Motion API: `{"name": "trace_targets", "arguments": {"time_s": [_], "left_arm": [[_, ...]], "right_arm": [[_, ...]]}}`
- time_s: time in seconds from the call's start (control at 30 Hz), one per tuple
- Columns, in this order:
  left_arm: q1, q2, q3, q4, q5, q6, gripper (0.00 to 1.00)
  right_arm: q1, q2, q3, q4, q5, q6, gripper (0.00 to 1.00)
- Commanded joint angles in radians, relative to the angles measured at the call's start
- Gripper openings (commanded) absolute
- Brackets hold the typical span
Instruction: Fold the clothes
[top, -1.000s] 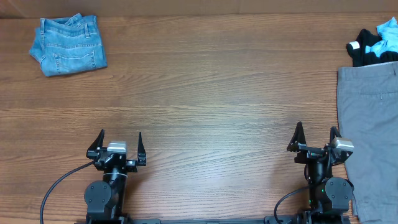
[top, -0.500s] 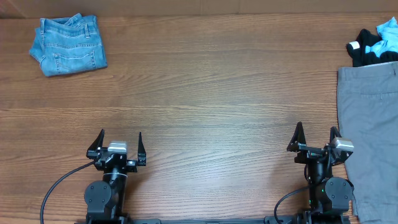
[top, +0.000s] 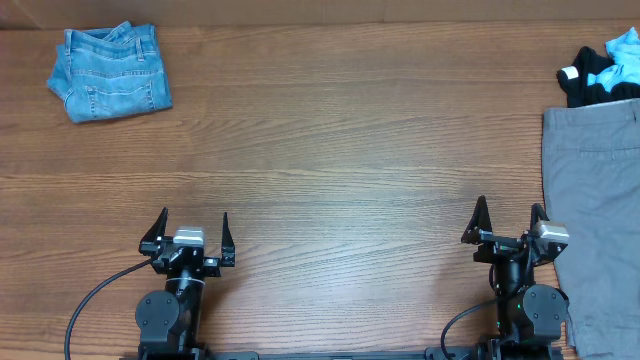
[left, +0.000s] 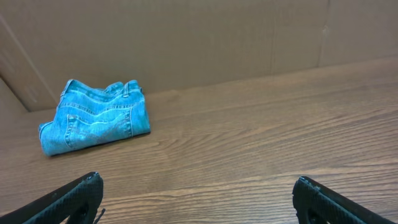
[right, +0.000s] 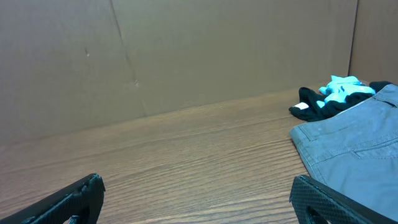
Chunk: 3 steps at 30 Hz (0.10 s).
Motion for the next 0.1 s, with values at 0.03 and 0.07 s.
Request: {"name": "trace_targets", "arguments": {"time_s": [0.03, 0.07], "left_arm": [[-0.002, -0.011, -0.008, 0.004, -0.013, 0.014, 1.0], [-0.002, -0.011, -0.008, 0.004, -0.013, 0.014, 1.0]], "right_arm": [[-0.001, -0.012, -0.011, 0.004, 0.01, -0.003, 1.0], [-0.001, -0.012, -0.011, 0.003, 0.01, -0.003, 1.0]]}}
